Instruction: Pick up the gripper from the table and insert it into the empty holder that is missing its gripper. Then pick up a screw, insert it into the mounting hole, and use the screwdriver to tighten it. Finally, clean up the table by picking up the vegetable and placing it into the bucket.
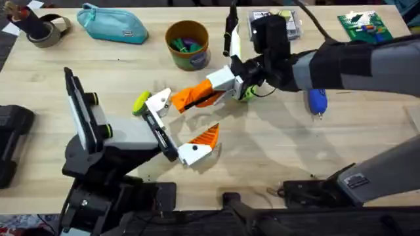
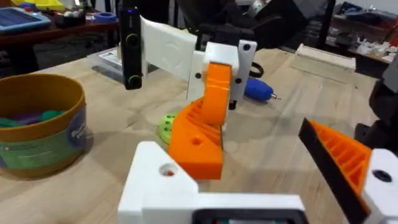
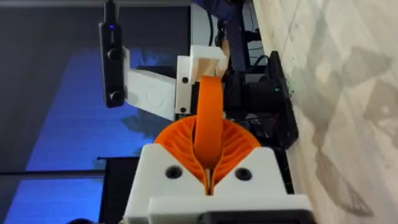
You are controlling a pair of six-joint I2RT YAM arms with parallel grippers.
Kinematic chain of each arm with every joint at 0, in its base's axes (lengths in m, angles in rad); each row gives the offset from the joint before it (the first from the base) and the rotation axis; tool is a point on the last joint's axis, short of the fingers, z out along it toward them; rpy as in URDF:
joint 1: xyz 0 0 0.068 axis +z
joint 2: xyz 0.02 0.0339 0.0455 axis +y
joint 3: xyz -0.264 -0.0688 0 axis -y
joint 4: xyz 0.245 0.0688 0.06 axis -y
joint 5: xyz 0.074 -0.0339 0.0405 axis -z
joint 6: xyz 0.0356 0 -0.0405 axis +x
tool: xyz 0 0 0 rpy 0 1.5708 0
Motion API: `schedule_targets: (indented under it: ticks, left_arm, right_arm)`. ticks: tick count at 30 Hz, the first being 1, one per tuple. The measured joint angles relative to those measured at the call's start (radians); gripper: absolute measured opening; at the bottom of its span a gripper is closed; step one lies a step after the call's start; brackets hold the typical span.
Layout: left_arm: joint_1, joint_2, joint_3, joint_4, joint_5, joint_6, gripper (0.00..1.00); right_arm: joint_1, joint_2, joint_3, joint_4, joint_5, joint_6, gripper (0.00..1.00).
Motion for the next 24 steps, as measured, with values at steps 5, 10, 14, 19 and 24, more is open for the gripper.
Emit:
schedule_targets:
  ticks: [5, 10, 14, 19, 24]
  left_arm:
    - [0.0, 0.0, 0.0, -0.001, 0.042, 0.003, 0.986]
    - [0.0, 0.0, 0.0, 0.005, 0.101, 0.027, 0.986]
    - [0.002, 0.0, 0.0, 0.004, 0.171, 0.066, 0.985]
    - [0.046, 0.0, 0.0, 0.003, 0.237, 0.088, 0.984]
    - [0.141, 0.0, 0.0, 0.003, 0.319, 0.095, 0.986]
  right_arm:
    - [-0.032, -0.068, -0.069, -0.007, 0.0, -0.039, 0.016]
    - [-0.065, -0.197, -0.132, -0.001, -0.01, -0.073, 0.016]
    - [-0.081, -0.268, -0.218, -0.002, -0.01, -0.101, 0.014]
    - [-0.081, -0.268, -0.238, -0.002, -0.01, -0.109, 0.014]
    - [-0.074, -0.268, -0.238, -0.002, -0.01, -0.113, 0.015]
